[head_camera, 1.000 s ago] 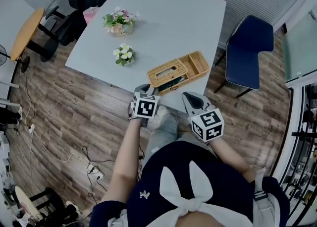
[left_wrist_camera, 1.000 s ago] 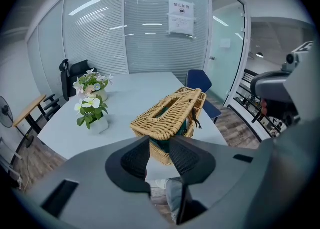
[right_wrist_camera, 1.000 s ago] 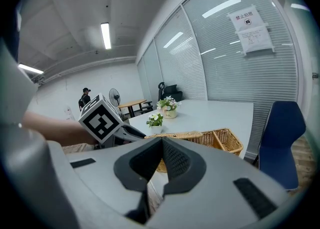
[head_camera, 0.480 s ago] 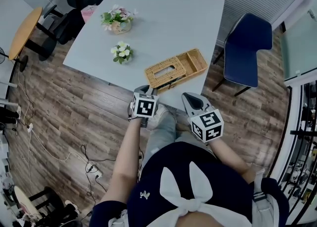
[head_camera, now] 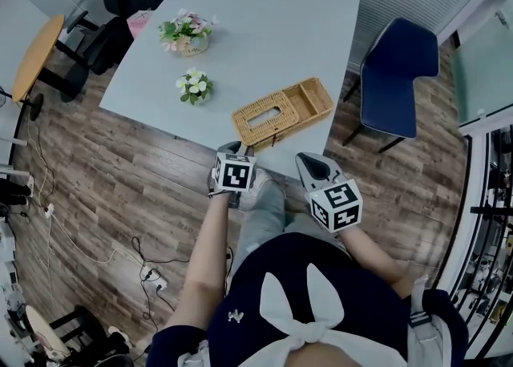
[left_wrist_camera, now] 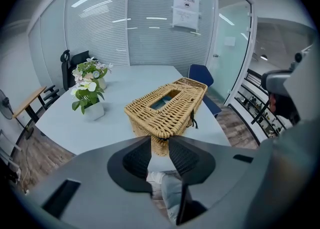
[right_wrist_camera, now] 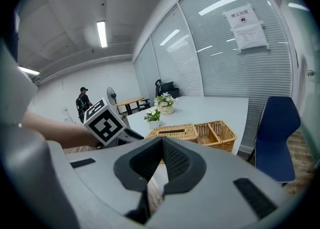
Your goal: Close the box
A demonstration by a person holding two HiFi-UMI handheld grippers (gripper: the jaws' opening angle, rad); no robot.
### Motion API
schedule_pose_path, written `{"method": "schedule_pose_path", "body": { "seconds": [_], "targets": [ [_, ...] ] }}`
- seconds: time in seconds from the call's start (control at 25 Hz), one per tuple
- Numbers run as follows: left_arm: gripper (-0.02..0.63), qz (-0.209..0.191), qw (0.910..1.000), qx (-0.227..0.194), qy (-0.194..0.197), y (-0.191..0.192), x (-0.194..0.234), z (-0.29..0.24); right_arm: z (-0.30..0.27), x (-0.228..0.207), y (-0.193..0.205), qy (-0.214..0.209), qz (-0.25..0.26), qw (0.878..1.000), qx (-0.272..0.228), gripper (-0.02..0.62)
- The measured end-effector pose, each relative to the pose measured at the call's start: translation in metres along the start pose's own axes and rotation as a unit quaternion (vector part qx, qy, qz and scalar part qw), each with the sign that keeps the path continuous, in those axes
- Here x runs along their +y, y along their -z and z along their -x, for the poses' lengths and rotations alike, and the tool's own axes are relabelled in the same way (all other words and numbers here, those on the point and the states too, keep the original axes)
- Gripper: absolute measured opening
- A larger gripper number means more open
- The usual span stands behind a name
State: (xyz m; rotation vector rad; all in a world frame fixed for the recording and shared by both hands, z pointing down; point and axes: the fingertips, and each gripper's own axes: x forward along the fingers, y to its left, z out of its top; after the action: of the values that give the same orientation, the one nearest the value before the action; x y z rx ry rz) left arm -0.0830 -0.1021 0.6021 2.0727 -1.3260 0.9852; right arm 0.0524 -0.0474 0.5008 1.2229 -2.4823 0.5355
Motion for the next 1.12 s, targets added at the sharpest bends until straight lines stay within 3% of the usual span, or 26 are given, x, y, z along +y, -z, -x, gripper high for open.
{"method": "schedule_pose_path", "body": {
  "seconds": [0.56,1.12],
  "targets": [
    [0.123,-0.003,0.9998,-0.008,0.016,0.002,0.000,-0.009,-0.007,0.005,0.003,-0.002,0.003,1.000,0.007,0.005],
    [0.123,0.032,0.9987,0.017,0.035,0.022,-0.007,-0.006,-0.006,0.009,0.003,-0.004,0.001,1.000,0.005,0.005]
  ]
}}
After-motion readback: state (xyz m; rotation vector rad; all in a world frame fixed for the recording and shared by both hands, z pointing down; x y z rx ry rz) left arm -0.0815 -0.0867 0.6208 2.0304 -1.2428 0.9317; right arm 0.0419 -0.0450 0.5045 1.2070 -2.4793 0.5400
